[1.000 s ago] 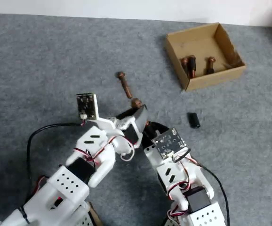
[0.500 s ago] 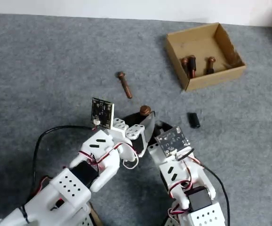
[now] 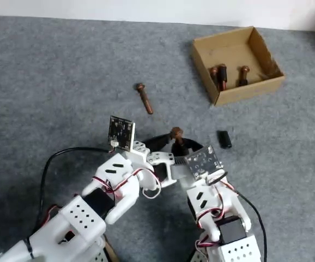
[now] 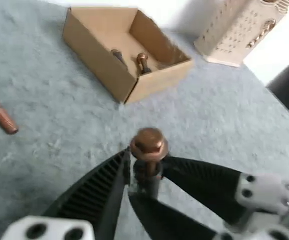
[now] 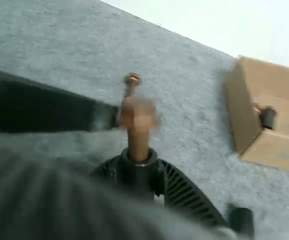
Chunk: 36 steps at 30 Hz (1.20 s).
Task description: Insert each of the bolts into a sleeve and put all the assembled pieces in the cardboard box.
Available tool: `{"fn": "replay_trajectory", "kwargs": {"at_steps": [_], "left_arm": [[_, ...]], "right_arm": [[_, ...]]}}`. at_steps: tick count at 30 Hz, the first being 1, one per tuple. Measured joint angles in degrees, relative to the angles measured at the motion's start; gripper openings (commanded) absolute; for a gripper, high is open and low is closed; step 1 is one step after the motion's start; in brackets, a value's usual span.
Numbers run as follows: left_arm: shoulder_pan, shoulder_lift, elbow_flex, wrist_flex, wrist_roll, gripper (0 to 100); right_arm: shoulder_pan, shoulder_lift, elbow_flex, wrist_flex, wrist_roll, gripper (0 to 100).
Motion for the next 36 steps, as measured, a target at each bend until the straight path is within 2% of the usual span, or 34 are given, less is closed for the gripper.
{"fn": "replay_trajectory", "kwargs": {"at_steps": [5, 14, 20, 27, 31, 36], "left_arm": [[-5.10, -0.26, 0.00, 1.41, -0.35, 51], [-11.78, -0.26, -4.48, 12.75, -0.53, 51], [-15.30, -0.26, -5.36, 14.95, -0.70, 51], [-19.52, -0.26, -5.36, 27.52, -0.70, 51], [-21.80, -0.35, -3.16, 26.90, -0.70, 51], [-21.71, -0.70, 2.46, 18.29, -2.73, 51]], "right_arm": [[5.19, 0.09, 0.00, 0.88, 0.00, 0.5], [6.15, 0.09, -0.35, 6.77, 0.00, 0.5], [7.74, 0.00, -0.70, 7.12, 2.73, 0.5], [11.60, 9.14, -8.09, 7.12, 3.08, 0.5], [12.22, 20.75, -16.97, 5.27, 3.08, 0.5], [15.82, 34.55, -25.85, -0.62, 3.16, 0.5]]}}
